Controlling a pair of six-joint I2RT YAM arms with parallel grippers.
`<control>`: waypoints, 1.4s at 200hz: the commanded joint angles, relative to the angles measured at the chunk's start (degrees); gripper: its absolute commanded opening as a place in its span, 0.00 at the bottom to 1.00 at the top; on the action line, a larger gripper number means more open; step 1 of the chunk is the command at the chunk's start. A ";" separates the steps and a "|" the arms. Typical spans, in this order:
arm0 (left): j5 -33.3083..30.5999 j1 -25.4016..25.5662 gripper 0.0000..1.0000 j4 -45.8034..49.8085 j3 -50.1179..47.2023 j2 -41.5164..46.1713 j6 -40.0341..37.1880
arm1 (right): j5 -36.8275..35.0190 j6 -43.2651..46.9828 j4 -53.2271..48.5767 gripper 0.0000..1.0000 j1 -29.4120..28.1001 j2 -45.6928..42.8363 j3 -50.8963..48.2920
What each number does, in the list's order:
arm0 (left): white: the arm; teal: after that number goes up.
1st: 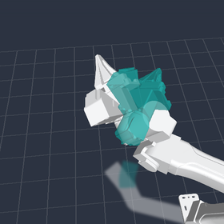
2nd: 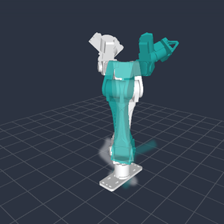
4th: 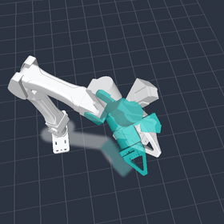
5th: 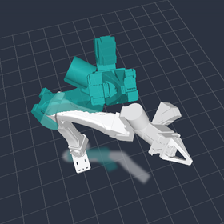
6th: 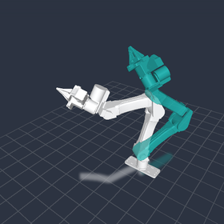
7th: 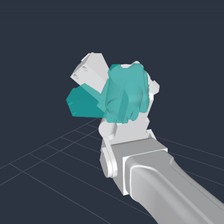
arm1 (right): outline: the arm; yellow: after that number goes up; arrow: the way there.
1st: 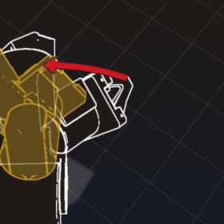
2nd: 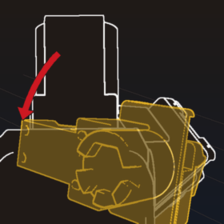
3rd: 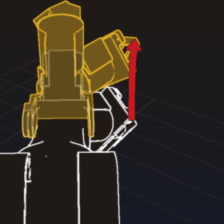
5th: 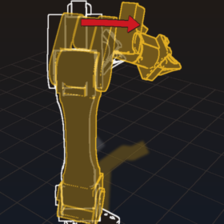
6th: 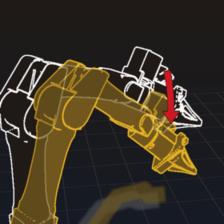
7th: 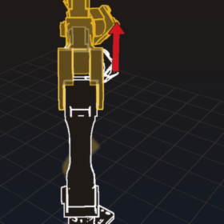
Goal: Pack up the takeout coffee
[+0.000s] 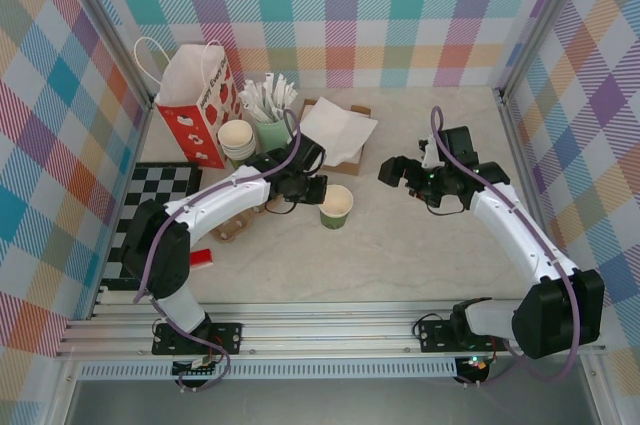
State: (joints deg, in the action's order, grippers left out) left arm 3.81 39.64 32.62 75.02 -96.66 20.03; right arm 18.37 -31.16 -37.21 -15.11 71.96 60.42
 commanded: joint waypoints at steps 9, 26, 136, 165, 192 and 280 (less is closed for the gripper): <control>-0.06 0.48 0.24 0.18 -0.40 1.13 -1.51 | -0.85 1.62 -1.62 1.00 -0.35 -0.11 2.10; -0.15 0.47 0.51 0.84 -0.02 2.23 -1.50 | -1.86 1.90 -2.30 1.00 -0.42 -0.30 3.00; -17.49 -3.58 1.00 10.46 9.09 1.18 14.06 | -7.87 0.51 -0.19 1.00 -0.48 -3.07 2.86; -23.95 -4.45 0.95 7.53 10.07 -4.27 17.71 | -7.95 0.64 0.29 1.00 -0.57 -3.14 3.03; -26.47 -5.15 0.79 4.75 10.43 -8.13 17.24 | -8.35 1.25 0.11 1.00 -0.70 -3.41 2.95; -24.74 -8.50 0.43 -0.22 13.05 -19.09 10.41 | -8.07 0.89 0.52 1.00 -0.96 -3.33 2.76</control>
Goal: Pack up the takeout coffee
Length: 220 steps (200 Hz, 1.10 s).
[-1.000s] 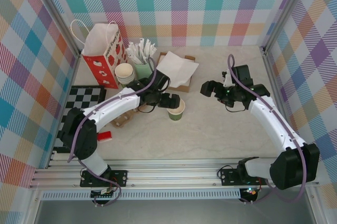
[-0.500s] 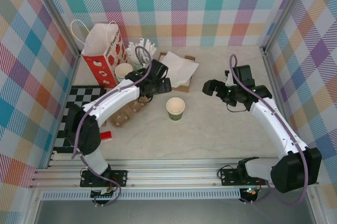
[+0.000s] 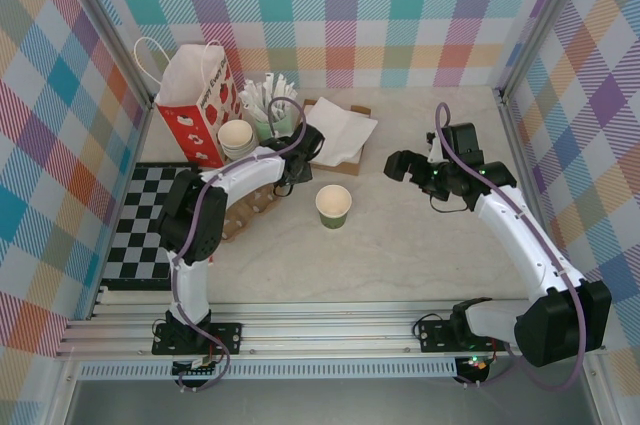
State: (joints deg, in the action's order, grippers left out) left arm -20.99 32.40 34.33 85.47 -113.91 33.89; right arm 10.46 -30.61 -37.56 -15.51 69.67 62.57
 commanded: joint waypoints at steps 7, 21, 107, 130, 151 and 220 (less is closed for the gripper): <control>-0.30 -1.29 0.43 -1.85 3.11 -2.36 -4.09 | -0.13 0.31 0.82 1.00 -0.55 -1.11 0.63; -0.54 -1.46 0.42 -1.81 4.16 -3.43 -5.38 | -0.26 0.28 0.82 1.00 -0.53 -1.14 0.63; -0.59 -2.30 0.29 -1.72 6.46 -5.71 -7.35 | -0.46 0.35 0.72 1.00 -0.62 -0.85 1.07; -1.31 -2.43 0.26 -1.23 6.65 -5.96 -7.52 | -0.44 0.33 0.70 1.00 -0.64 -0.85 1.07; -1.37 -2.51 0.22 -1.02 6.64 -5.98 -7.87 | -0.44 0.38 0.64 1.00 -0.64 -1.03 1.07; -1.20 -3.04 0.21 -0.71 6.73 -6.66 -7.81 | -0.79 0.32 0.48 1.00 -0.66 -1.55 1.07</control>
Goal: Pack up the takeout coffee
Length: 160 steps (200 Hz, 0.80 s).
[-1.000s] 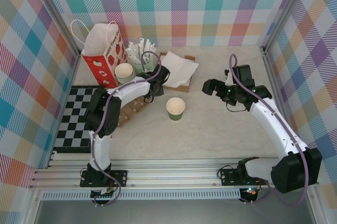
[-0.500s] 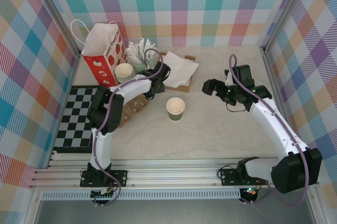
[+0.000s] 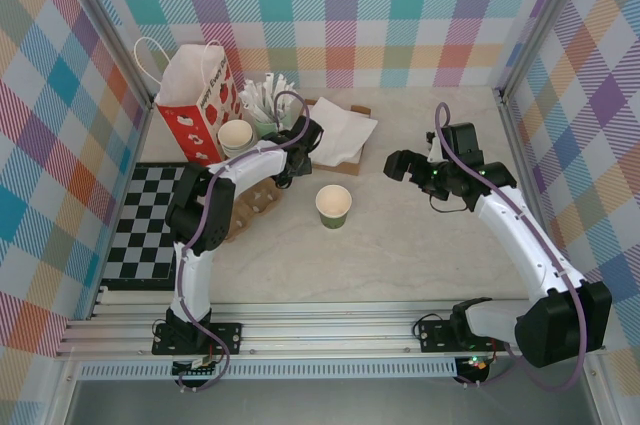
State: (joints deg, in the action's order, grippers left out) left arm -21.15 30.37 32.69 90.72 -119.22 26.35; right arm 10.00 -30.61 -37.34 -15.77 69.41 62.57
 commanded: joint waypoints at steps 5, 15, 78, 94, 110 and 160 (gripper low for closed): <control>-1.07 -1.06 0.21 0.98 1.48 -1.44 -0.29 | -0.33 0.30 0.25 1.00 -0.38 -1.29 1.11; -1.04 -1.15 0.21 0.94 1.39 -1.54 -0.24 | -0.38 0.30 0.17 1.00 -0.34 -1.36 1.07; -0.34 -1.27 0.09 1.14 1.61 -0.24 -1.37 | -0.30 0.11 0.16 1.00 -0.36 -1.47 1.16; -0.64 -1.27 0.06 1.94 2.01 0.52 -1.74 | -0.33 0.11 0.16 1.00 -0.51 -1.51 1.16; -0.64 -1.26 0.01 2.51 2.16 1.52 -1.94 | -0.33 0.11 0.16 1.00 -0.47 -1.56 1.16; 0.34 -1.27 0.00 3.13 1.66 5.15 -1.74 | -0.33 0.02 0.33 1.00 -0.49 -1.37 0.98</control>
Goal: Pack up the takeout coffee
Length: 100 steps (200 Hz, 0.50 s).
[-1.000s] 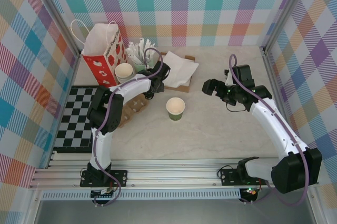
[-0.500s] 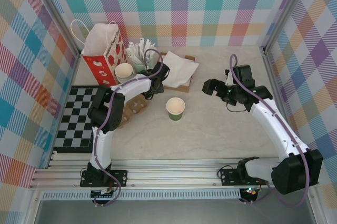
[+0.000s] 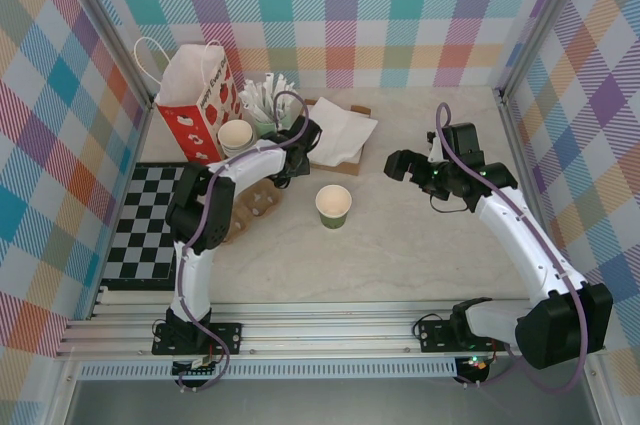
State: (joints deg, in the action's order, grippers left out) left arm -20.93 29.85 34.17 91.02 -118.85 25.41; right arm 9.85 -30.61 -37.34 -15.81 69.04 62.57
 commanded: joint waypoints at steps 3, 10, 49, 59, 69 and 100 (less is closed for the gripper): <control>0.18 -0.75 0.00 1.68 1.35 4.89 -0.80 | -0.18 0.04 0.36 1.00 -0.45 -1.01 0.98; 0.02 -0.71 0.00 1.77 1.31 5.23 -0.68 | -0.18 0.02 0.41 1.00 -0.40 -1.01 0.97; -0.44 -0.71 0.00 2.52 1.29 5.83 -0.53 | -0.31 0.02 0.30 1.00 -0.51 -1.10 0.80; 0.18 -0.75 0.00 2.30 1.11 5.73 -0.79 | -0.27 0.04 0.28 1.00 -0.53 -1.18 0.80; 1.15 -0.75 0.00 1.94 0.92 5.86 -1.05 | -0.27 0.02 0.31 1.00 -0.53 -1.18 0.72; 2.35 -0.82 0.00 0.99 1.02 6.97 -2.02 | -0.52 -0.14 0.25 1.00 -0.53 -1.27 0.53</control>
State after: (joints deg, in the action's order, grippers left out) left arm -19.75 29.85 34.46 91.02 -114.65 24.99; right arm 9.82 -30.61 -37.36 -15.88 69.01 62.57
